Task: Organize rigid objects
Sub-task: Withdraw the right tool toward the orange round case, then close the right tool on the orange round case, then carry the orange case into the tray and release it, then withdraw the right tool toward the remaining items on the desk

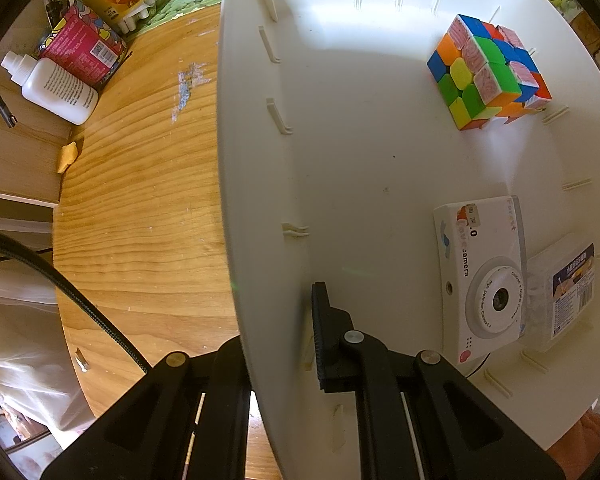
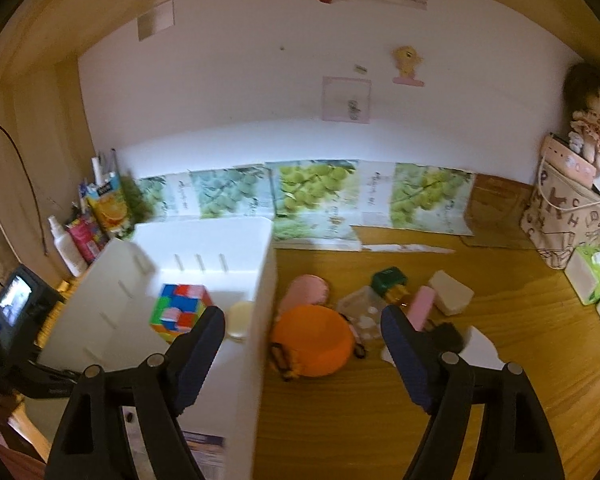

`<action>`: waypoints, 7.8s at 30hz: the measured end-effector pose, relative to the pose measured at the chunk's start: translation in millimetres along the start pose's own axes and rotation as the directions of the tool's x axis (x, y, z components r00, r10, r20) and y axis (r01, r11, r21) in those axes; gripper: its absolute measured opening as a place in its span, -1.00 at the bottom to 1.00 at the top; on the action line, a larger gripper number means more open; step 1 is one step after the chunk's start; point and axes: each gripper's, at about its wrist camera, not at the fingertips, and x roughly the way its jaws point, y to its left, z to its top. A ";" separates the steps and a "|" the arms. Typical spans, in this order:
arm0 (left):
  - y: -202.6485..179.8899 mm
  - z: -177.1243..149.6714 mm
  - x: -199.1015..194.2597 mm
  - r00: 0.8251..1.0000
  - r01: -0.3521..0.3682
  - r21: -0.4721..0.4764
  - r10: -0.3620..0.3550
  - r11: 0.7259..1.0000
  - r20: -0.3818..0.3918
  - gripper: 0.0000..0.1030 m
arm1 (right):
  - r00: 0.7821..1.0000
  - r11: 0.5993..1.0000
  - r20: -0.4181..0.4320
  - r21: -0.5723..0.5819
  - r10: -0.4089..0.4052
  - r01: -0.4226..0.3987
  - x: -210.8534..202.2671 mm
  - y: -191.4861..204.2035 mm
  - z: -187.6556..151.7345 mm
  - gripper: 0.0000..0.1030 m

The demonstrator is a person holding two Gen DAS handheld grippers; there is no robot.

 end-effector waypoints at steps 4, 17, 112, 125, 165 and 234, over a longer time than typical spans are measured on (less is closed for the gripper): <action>-1.8 -1.0 -0.1 1.000 -0.009 0.004 0.009 1.000 -0.001 -0.79 | 1.000 0.999 -0.018 -0.029 -0.017 0.017 6.4 -8.1 -7.2 0.57; -2.9 -0.7 -0.2 1.000 -0.027 0.001 0.027 1.000 -0.005 -0.77 | 0.998 0.965 -0.055 -0.260 -0.032 0.016 35.6 -14.2 -31.5 0.57; -24.8 -11.5 -1.7 0.994 -0.109 0.014 0.109 0.994 0.009 -0.68 | 0.925 0.780 -0.367 -0.548 0.099 -0.302 94.7 -17.6 -48.1 0.68; -35.6 -31.9 -13.0 0.996 -0.078 0.077 0.074 0.994 0.055 -0.68 | 0.936 0.976 -0.345 -0.173 0.066 -0.132 57.5 -47.8 -68.8 0.68; -36.4 -28.0 -12.6 0.998 -0.052 0.115 0.048 0.992 0.036 -0.68 | 0.990 0.990 -0.069 0.074 0.125 -0.120 -10.6 -6.3 -9.3 0.52; -13.8 -20.3 -7.4 1.000 -0.003 0.063 0.002 0.998 0.012 -0.68 | 0.994 0.996 -0.092 0.060 -0.067 0.072 17.0 -41.2 -17.9 0.63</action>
